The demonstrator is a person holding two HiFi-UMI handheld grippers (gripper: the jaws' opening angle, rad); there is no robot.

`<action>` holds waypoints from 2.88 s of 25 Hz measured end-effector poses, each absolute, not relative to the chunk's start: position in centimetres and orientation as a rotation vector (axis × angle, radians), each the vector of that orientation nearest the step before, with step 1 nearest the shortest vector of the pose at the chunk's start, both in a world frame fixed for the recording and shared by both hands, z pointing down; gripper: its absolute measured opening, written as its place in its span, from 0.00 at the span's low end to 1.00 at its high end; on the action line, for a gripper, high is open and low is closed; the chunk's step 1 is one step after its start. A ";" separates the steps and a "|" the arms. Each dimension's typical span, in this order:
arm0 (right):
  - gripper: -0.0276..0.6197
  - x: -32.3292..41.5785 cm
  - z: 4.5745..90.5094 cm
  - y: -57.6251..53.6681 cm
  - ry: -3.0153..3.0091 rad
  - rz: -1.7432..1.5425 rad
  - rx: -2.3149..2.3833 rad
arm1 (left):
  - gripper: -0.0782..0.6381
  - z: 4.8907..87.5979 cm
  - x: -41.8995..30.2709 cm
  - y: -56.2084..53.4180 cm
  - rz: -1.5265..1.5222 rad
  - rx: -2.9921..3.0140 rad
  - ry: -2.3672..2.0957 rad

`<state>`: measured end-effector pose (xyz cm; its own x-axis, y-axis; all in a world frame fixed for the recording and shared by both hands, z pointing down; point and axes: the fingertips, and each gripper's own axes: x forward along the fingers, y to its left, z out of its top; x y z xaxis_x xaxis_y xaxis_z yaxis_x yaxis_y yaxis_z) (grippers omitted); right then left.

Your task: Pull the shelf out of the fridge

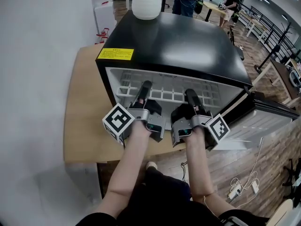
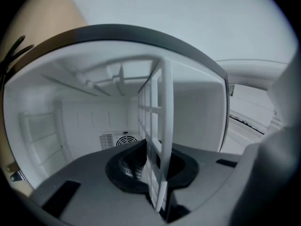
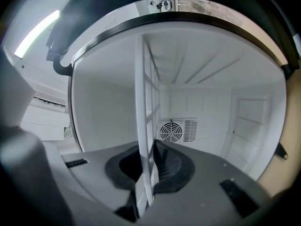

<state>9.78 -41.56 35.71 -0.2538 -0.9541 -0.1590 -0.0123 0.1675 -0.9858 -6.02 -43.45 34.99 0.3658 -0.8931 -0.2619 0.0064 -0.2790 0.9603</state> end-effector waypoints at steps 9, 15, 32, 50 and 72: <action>0.06 9.7 35.5 -41.4 1.490 -1.253 -0.979 | 0.18 34.7 -6.0 -43.4 -1.088 1.599 -0.811; 0.06 9.6 35.4 -41.4 1.486 -1.258 -0.976 | 0.17 34.7 -6.2 -43.4 -1.087 1.595 -0.814; 0.06 9.8 35.3 -41.2 1.465 -1.259 -0.996 | 0.17 34.5 -5.9 -43.3 -1.072 1.594 -0.801; 0.06 9.7 34.8 -40.8 1.457 -1.260 -1.002 | 0.17 34.0 -6.0 -43.1 -1.051 1.596 -0.809; 0.06 9.6 35.0 -40.8 1.452 -1.273 -1.008 | 0.16 34.2 -6.1 -43.2 -1.034 1.587 -0.824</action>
